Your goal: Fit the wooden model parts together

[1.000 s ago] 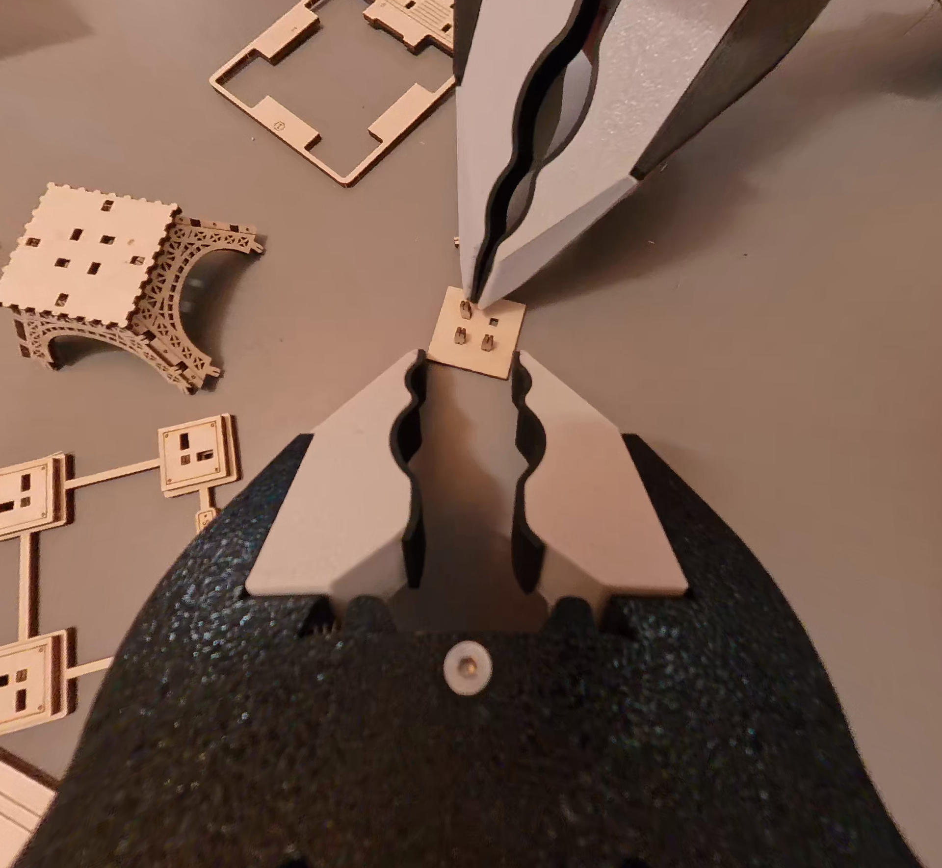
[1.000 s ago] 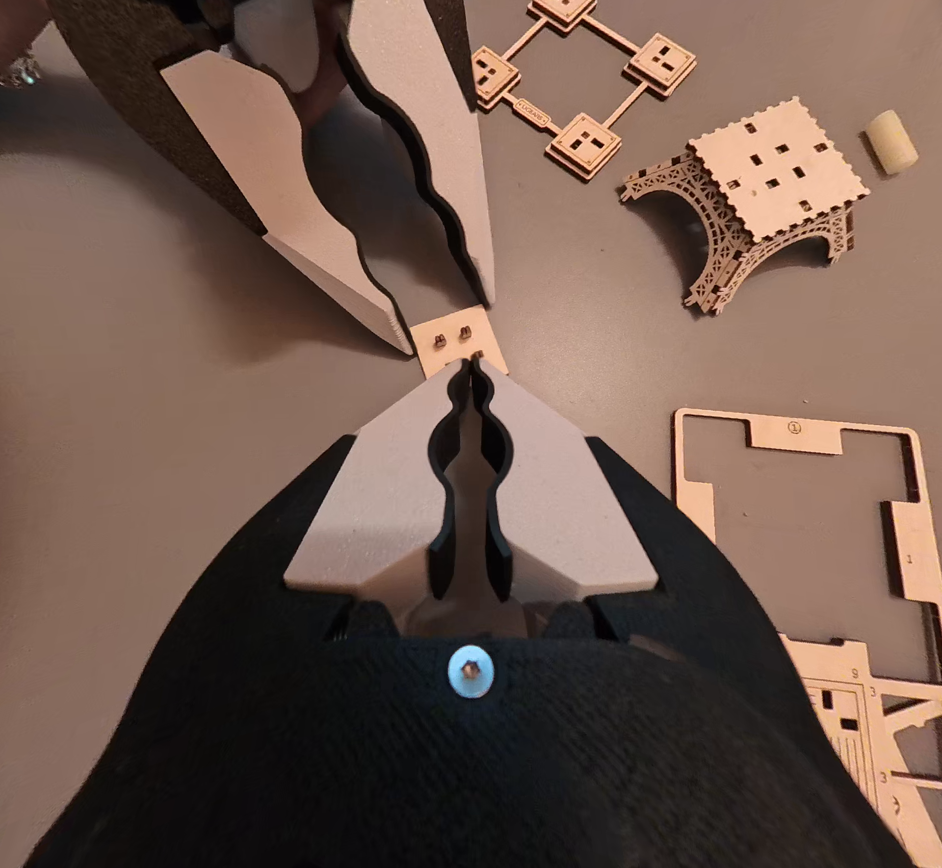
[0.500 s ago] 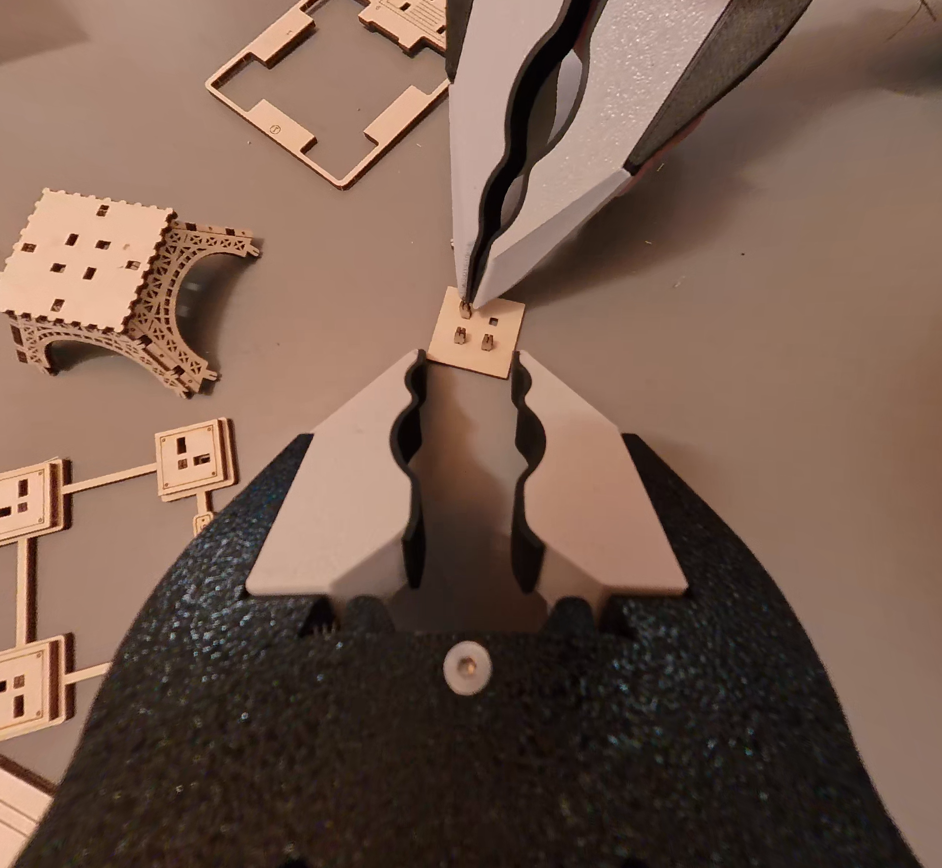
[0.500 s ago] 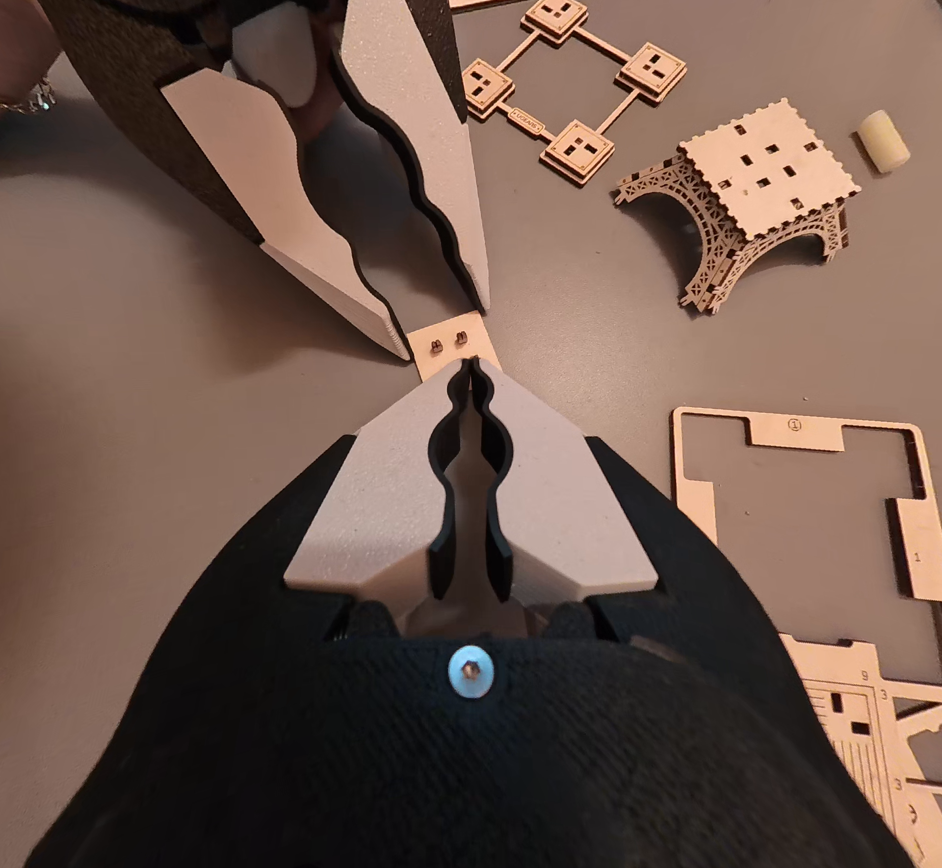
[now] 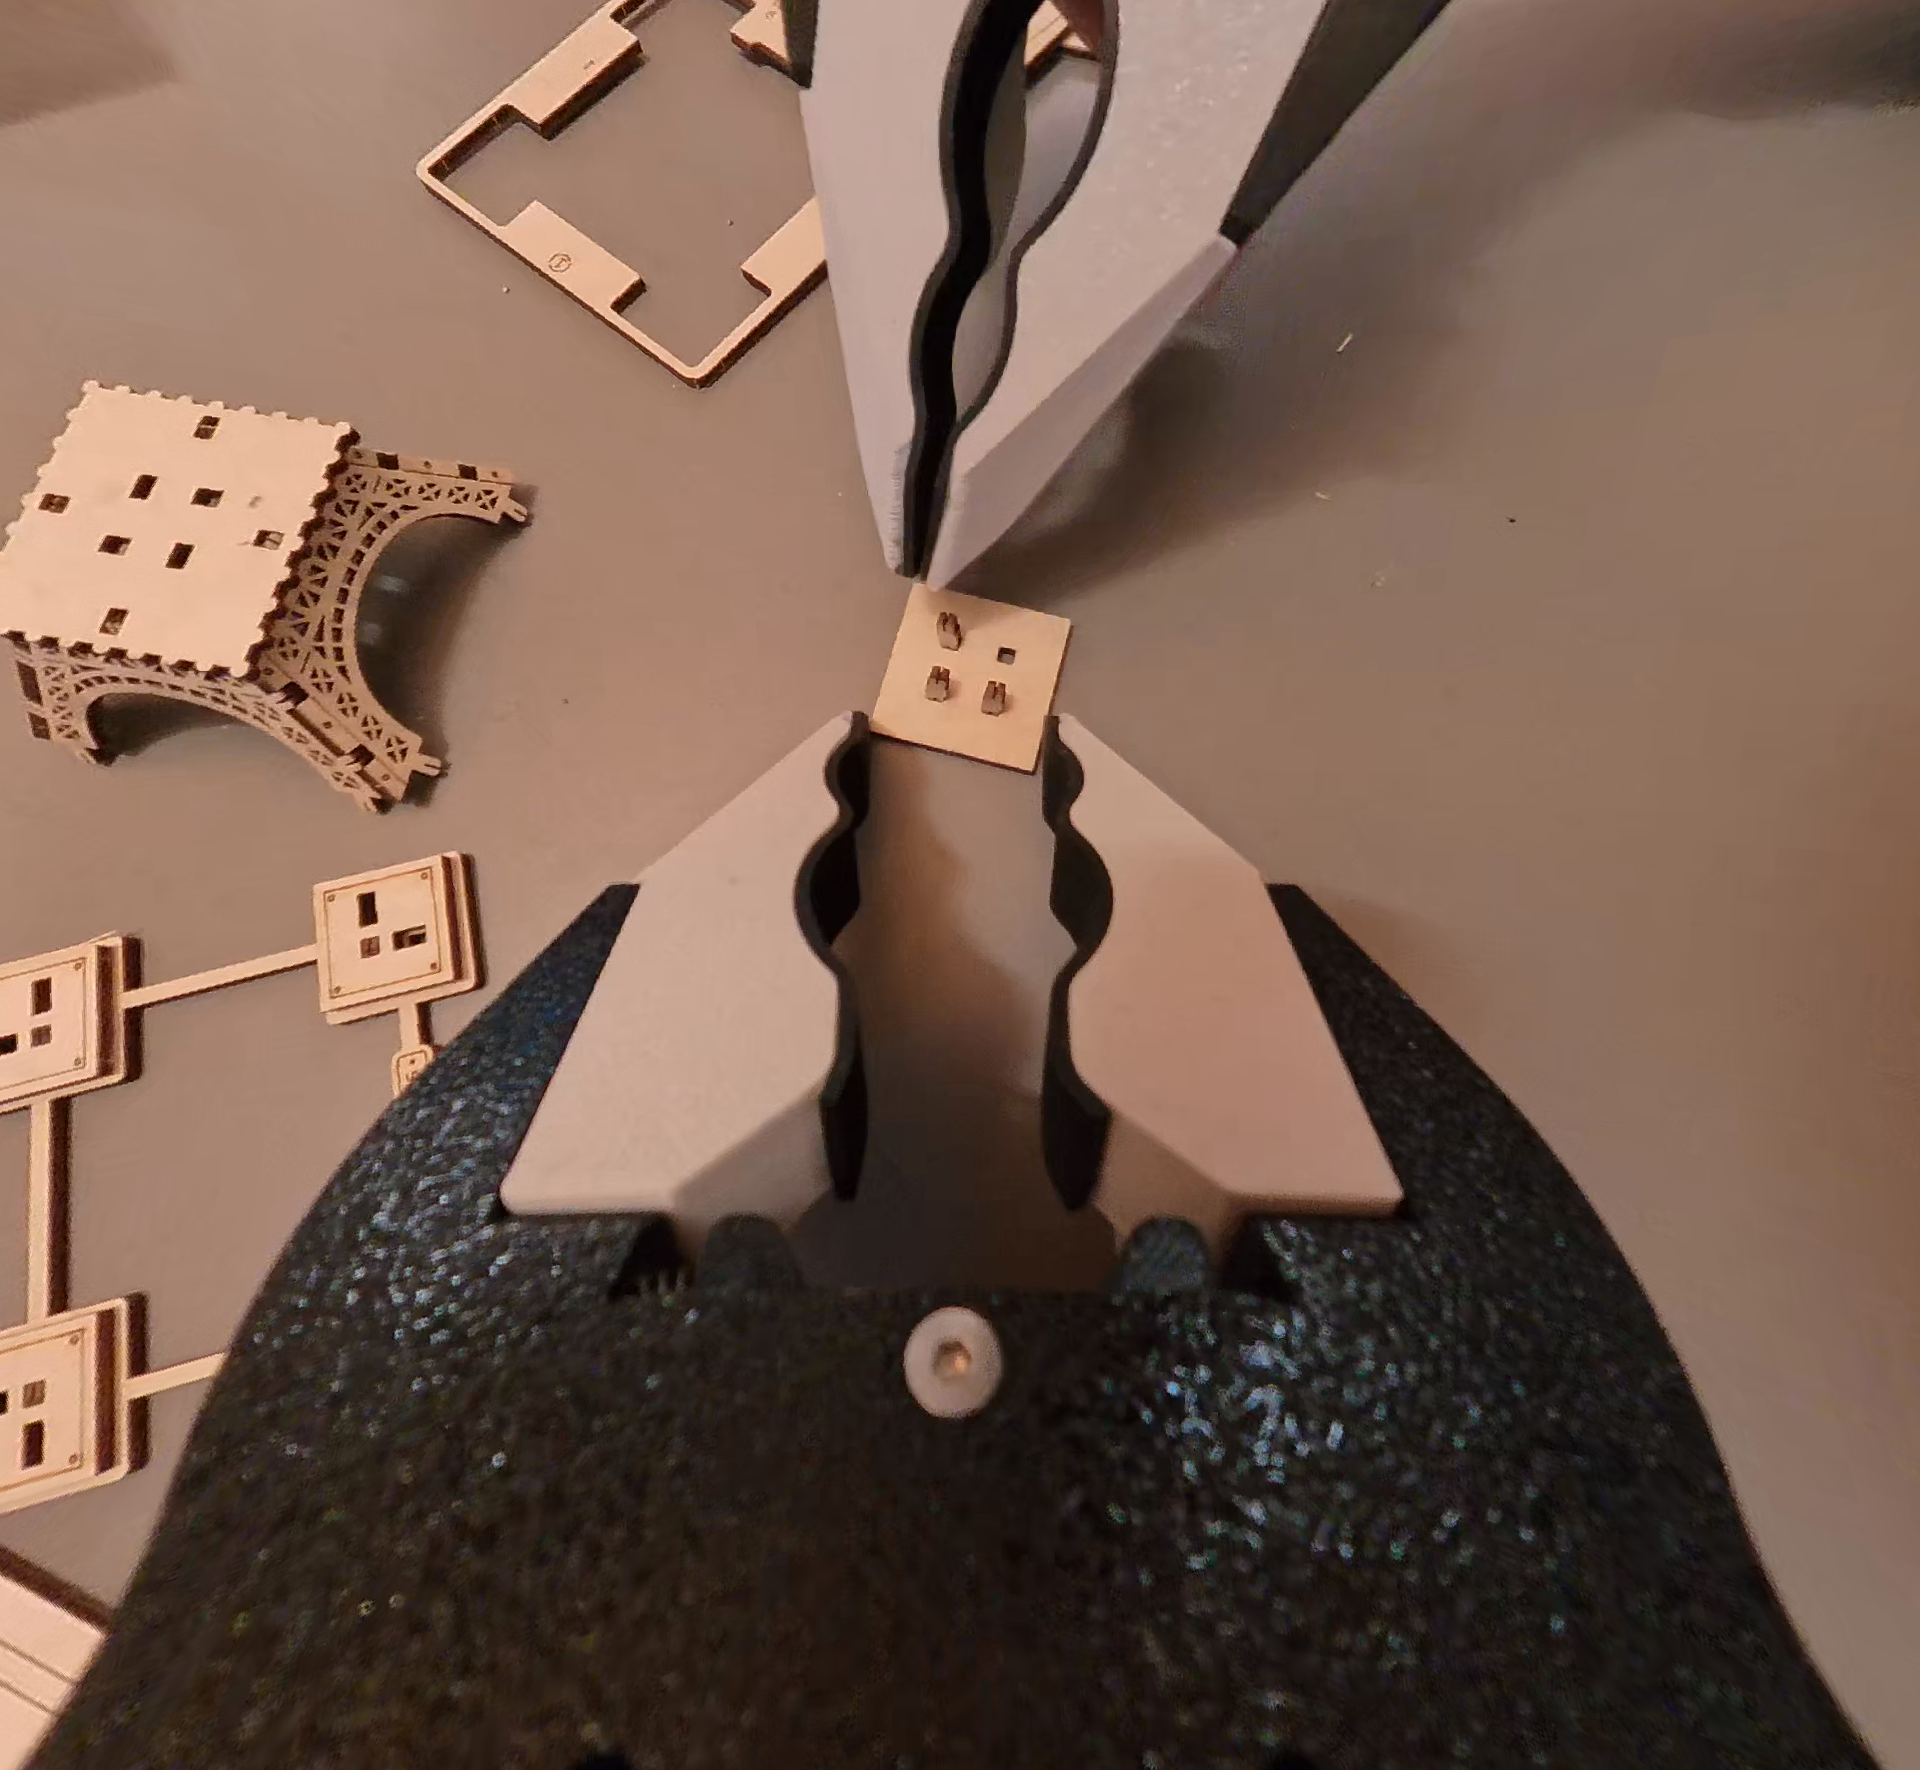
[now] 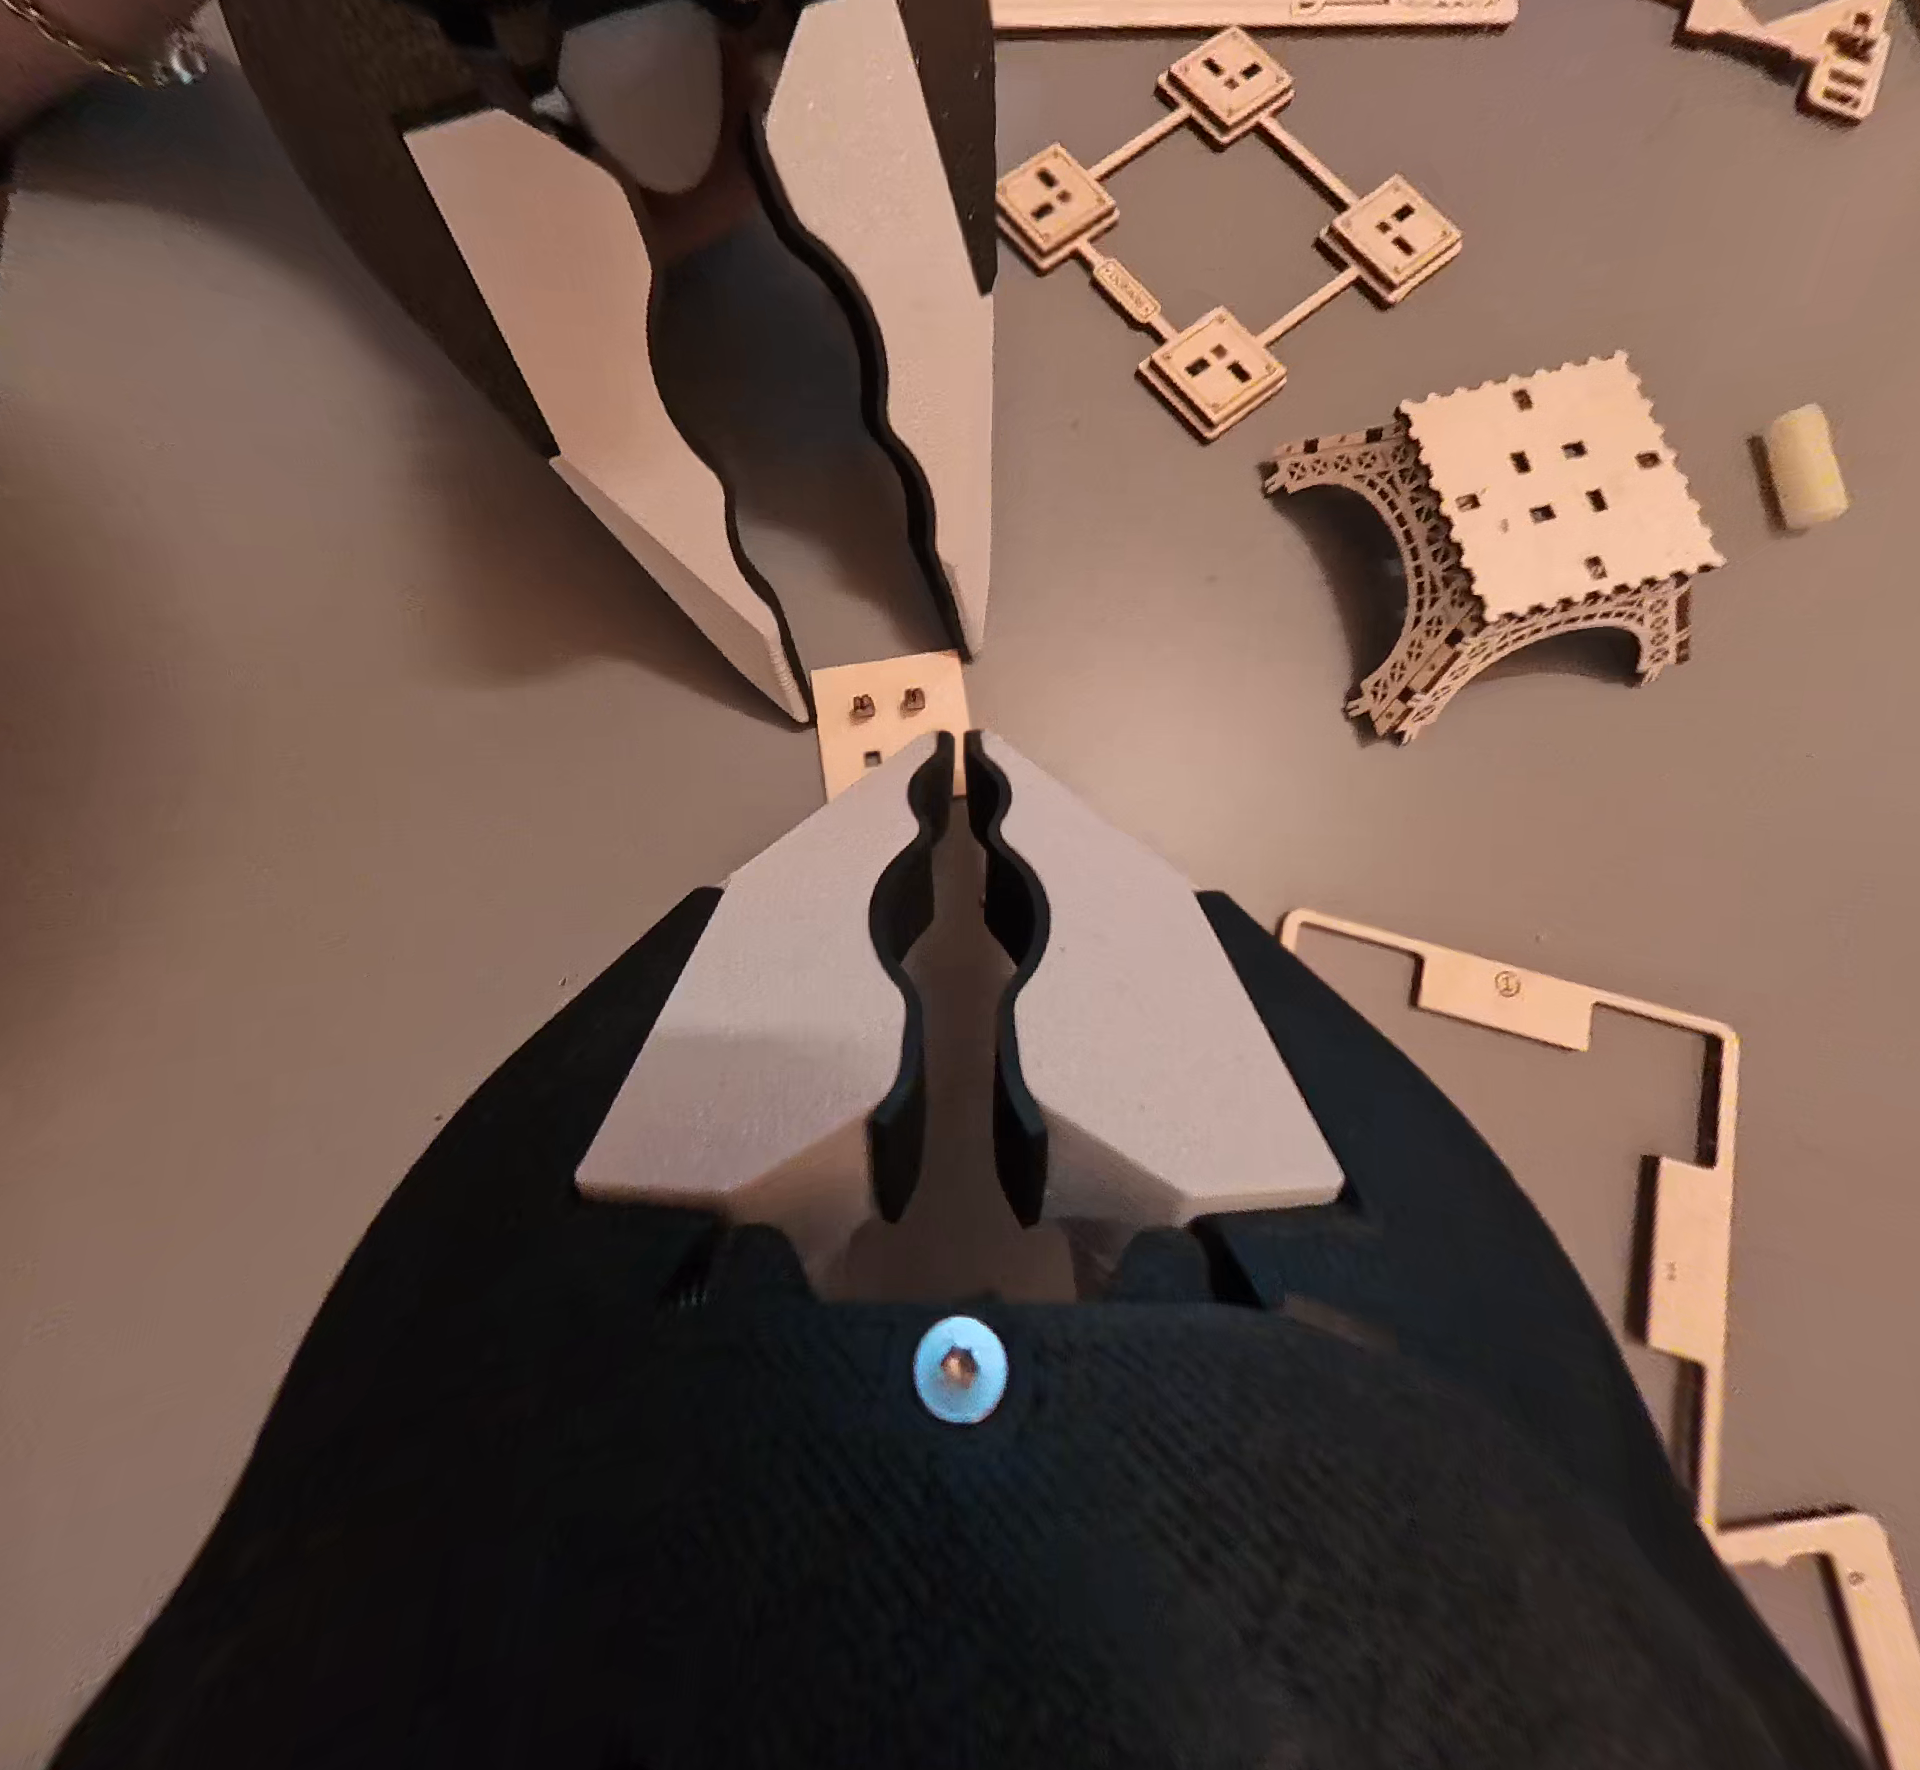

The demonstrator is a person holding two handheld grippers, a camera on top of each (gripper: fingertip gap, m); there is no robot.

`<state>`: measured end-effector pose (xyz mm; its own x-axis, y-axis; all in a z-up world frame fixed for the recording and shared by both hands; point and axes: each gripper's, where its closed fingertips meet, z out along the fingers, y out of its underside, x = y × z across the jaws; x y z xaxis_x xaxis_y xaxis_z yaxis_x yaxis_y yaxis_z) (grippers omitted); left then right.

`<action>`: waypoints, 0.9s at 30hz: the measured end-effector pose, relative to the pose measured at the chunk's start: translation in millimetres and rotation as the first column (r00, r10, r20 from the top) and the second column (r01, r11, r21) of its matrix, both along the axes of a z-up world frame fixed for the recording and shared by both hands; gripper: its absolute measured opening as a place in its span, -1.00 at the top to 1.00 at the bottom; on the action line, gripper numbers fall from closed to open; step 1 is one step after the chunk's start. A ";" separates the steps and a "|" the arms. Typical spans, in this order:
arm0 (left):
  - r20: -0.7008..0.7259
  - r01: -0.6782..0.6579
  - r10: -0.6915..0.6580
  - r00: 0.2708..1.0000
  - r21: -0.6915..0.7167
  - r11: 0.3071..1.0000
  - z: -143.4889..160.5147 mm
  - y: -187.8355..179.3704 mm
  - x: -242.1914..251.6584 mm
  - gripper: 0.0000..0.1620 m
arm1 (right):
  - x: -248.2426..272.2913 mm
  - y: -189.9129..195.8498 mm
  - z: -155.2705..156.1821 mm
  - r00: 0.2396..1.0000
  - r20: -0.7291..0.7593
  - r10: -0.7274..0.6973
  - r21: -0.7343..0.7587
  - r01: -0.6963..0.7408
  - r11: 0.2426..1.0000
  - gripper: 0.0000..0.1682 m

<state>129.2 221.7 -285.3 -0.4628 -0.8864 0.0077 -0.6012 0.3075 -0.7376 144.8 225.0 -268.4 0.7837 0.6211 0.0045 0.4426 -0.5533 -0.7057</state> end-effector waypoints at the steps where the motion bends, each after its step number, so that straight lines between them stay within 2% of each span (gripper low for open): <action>1: 0.000 0.000 0.000 1.000 -0.001 1.000 0.0 0.0 0.0 0.62 | 0.0 0.3 0.6 1.000 0.001 0.014 -0.006 -0.014 1.000 1.00; 8: -0.001 0.000 0.000 1.000 -0.004 1.000 -0.1 0.0 0.2 0.62 | -4.0 -1.0 -6.6 0.995 0.040 0.091 -0.062 -0.089 0.994 0.93; 19: -0.002 0.001 -0.001 1.000 -0.007 1.000 -0.1 0.1 0.3 0.62 | -6.6 -3.3 -9.9 0.990 0.058 0.132 -0.110 -0.125 0.986 0.99; 27: -0.002 0.001 -0.001 1.000 -0.006 1.000 -0.2 0.1 0.4 0.62 | -6.2 -3.8 -11.0 0.971 0.153 0.181 -0.163 -0.156 0.974 0.99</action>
<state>129.6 221.8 -285.5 -0.4635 -0.8860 0.0140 -0.6024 0.3035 -0.7382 138.6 221.2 -279.4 0.6637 0.7477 0.0230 0.6425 -0.5540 -0.5295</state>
